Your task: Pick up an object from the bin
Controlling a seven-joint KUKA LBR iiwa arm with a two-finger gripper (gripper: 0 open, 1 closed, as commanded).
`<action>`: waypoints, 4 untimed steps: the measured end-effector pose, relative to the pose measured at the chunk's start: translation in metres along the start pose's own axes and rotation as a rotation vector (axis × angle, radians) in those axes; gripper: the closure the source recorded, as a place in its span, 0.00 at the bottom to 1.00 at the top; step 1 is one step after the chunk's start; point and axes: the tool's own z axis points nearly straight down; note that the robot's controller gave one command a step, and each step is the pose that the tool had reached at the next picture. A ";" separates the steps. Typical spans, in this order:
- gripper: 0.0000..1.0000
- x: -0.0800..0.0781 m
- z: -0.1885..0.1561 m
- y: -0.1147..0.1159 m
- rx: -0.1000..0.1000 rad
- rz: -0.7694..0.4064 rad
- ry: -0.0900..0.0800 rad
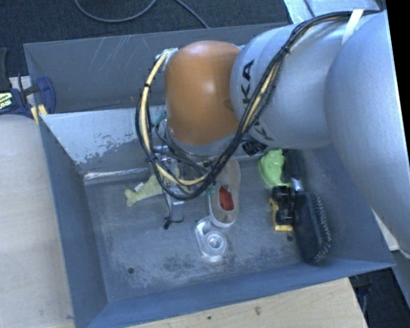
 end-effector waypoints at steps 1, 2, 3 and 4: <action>0.00 -0.001 -0.005 -0.001 -0.001 0.003 -0.007; 1.00 -0.034 0.066 -0.018 -0.001 -0.210 -0.005; 1.00 -0.034 0.066 -0.018 -0.001 -0.210 -0.005; 1.00 -0.031 0.041 -0.016 -0.002 -0.205 -0.006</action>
Offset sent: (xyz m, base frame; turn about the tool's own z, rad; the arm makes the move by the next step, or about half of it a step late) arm 0.0323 -0.0172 -0.0665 -0.2114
